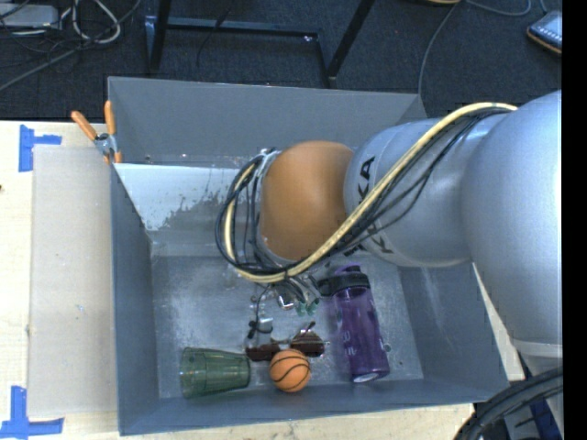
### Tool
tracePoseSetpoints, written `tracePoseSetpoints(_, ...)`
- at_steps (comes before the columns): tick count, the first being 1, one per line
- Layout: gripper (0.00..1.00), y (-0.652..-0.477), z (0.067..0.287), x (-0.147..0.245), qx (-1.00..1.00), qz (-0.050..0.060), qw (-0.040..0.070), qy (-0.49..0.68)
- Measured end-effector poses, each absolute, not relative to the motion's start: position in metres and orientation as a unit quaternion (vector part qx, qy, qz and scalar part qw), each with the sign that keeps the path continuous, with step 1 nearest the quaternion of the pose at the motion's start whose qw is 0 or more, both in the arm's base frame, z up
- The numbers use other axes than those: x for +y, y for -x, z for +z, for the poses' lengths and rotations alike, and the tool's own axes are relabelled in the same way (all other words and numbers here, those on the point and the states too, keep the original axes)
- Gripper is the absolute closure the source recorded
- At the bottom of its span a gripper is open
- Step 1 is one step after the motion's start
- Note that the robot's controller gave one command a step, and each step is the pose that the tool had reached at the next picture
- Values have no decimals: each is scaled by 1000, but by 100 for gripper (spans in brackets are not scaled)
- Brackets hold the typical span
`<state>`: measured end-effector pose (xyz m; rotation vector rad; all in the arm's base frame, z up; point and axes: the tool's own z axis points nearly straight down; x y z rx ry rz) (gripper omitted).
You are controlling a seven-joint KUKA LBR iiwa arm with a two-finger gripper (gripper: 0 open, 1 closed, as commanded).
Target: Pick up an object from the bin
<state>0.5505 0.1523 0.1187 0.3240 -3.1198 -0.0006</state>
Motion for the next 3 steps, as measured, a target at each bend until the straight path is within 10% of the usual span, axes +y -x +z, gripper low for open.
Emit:
tracePoseSetpoints(1, 0, -522, 100, 79, -995, 1, 1, -100)
tracePoseSetpoints(2, 0, -486, 77, 177, -980, -1, -1, -197)
tracePoseSetpoints(3, 100, -478, 71, 101, -958, 4, -9, -285)
